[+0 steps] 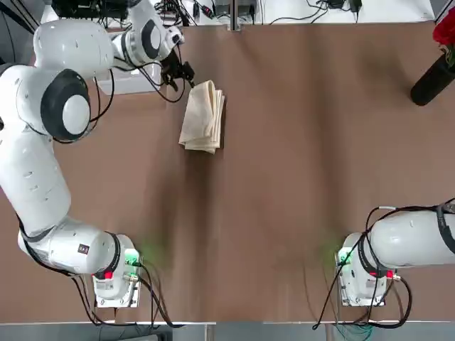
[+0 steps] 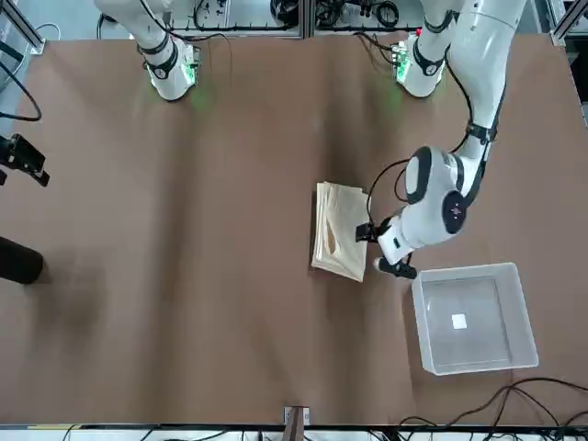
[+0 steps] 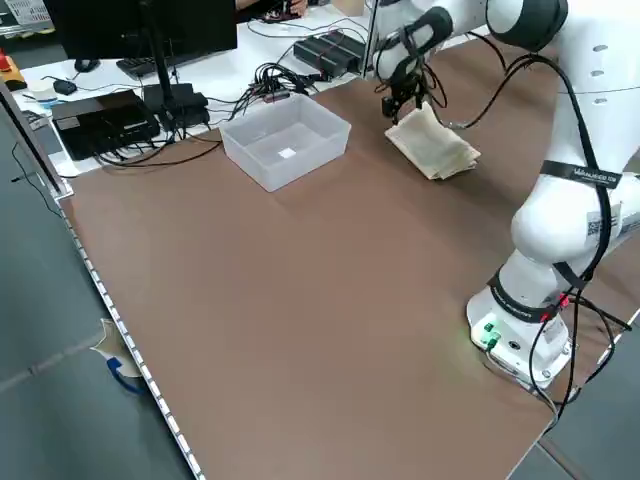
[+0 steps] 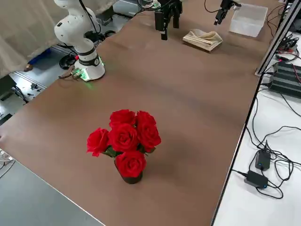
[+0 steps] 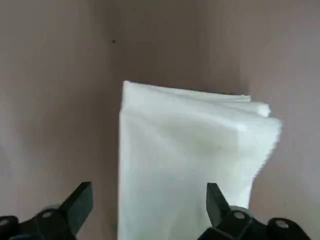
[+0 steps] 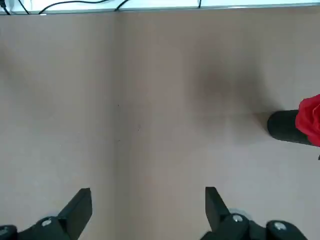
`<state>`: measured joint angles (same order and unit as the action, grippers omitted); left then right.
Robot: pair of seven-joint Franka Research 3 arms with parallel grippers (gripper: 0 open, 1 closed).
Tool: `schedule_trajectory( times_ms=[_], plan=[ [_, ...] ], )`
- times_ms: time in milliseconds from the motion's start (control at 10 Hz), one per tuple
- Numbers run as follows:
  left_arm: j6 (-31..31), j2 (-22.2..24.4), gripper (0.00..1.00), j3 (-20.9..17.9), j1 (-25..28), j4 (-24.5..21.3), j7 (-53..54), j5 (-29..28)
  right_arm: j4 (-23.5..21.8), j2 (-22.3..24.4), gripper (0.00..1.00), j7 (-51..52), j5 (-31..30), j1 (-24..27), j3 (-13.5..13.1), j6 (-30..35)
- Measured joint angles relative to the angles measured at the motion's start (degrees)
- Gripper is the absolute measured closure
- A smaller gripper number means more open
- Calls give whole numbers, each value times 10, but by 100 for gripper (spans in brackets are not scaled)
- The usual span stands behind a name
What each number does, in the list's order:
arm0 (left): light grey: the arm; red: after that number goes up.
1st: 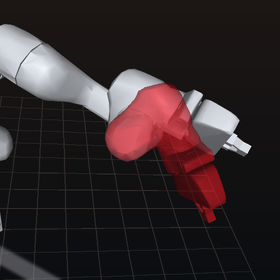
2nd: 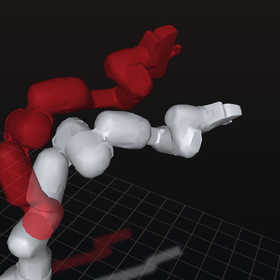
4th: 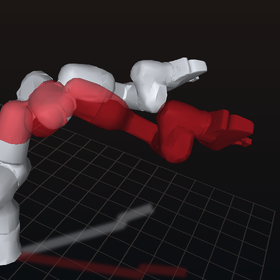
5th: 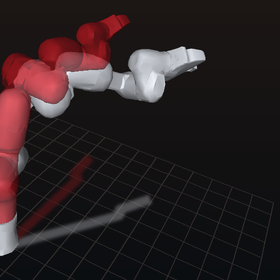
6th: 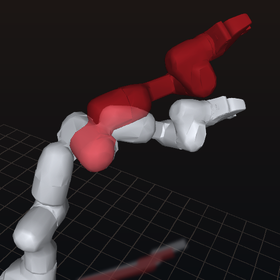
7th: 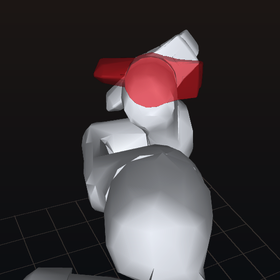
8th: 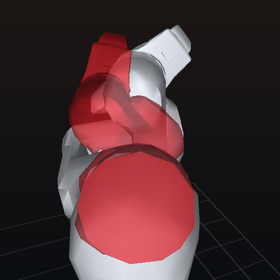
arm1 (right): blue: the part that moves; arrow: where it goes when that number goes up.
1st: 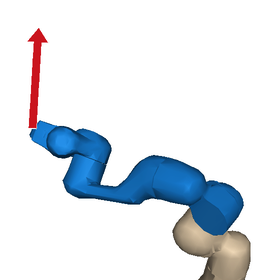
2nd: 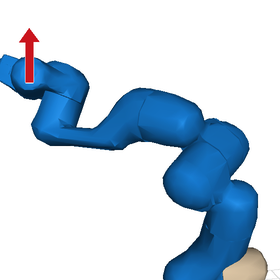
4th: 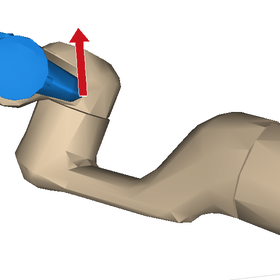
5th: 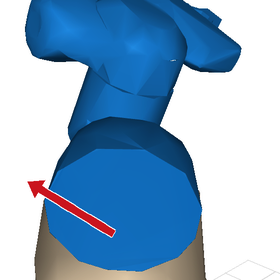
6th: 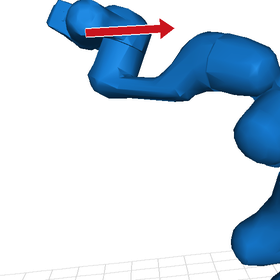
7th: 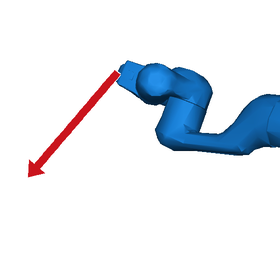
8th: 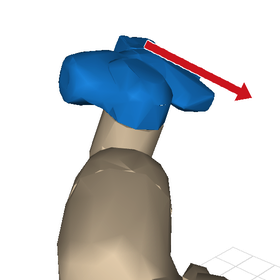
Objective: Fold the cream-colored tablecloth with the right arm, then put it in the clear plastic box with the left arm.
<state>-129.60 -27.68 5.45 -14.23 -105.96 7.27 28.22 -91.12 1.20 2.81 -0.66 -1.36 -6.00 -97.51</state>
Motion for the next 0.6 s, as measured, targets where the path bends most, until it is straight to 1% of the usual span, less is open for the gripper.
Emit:
schedule_trajectory(
  times_ms=[100, 200, 600],
  plan=[
    [-1, -4, 0, -15, 1, -11, 40, 49, 0, 0, 0, 0, 0, 0, 0, 0],
    [-2, -14, 0, -23, 3, -16, 65, 76, 0, 0, 0, 0, 0, 0, -2, 0],
    [-8, -56, 0, -21, 5, -17, 74, 122, 0, 2, 0, 0, 0, 0, -3, -1]
  ],
)
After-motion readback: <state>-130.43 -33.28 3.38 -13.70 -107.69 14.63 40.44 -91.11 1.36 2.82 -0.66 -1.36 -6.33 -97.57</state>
